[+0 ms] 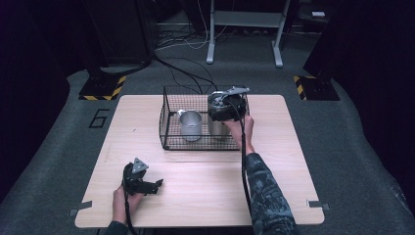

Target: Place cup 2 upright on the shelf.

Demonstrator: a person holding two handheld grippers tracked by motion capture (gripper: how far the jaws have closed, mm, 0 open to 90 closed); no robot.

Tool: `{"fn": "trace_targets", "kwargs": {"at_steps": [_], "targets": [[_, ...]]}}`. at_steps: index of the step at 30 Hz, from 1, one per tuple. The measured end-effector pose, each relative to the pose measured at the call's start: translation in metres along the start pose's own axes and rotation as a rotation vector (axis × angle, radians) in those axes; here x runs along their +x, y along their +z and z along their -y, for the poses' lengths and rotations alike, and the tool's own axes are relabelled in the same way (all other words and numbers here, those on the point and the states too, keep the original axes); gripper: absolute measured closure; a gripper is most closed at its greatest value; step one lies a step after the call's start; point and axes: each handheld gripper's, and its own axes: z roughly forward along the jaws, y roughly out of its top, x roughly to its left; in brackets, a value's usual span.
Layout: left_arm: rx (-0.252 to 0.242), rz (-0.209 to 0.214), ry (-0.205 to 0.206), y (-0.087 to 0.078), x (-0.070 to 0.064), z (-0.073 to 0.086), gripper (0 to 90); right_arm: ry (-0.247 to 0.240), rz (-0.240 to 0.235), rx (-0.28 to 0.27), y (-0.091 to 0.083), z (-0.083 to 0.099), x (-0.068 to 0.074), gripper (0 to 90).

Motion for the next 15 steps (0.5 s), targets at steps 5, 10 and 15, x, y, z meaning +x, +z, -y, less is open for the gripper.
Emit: {"fn": "trace_targets", "kwargs": {"at_steps": [5, 10, 15], "targets": [[-0.001, 0.001, -0.002, 0.000, 0.000, 0.000, 1.2, -0.001, -0.001, 0.013, 0.005, 0.003, 0.001, 3.4], [0.000, 0.000, -0.002, 0.000, 0.000, 0.000, 1.2, 0.000, -0.004, 0.024, 0.009, 0.005, 0.003, 3.4], [0.000, 0.000, 0.002, 0.000, 0.000, 0.000, 1.3, 0.009, -0.004, 0.031, 0.013, 0.007, 0.003, 3.4]]}}
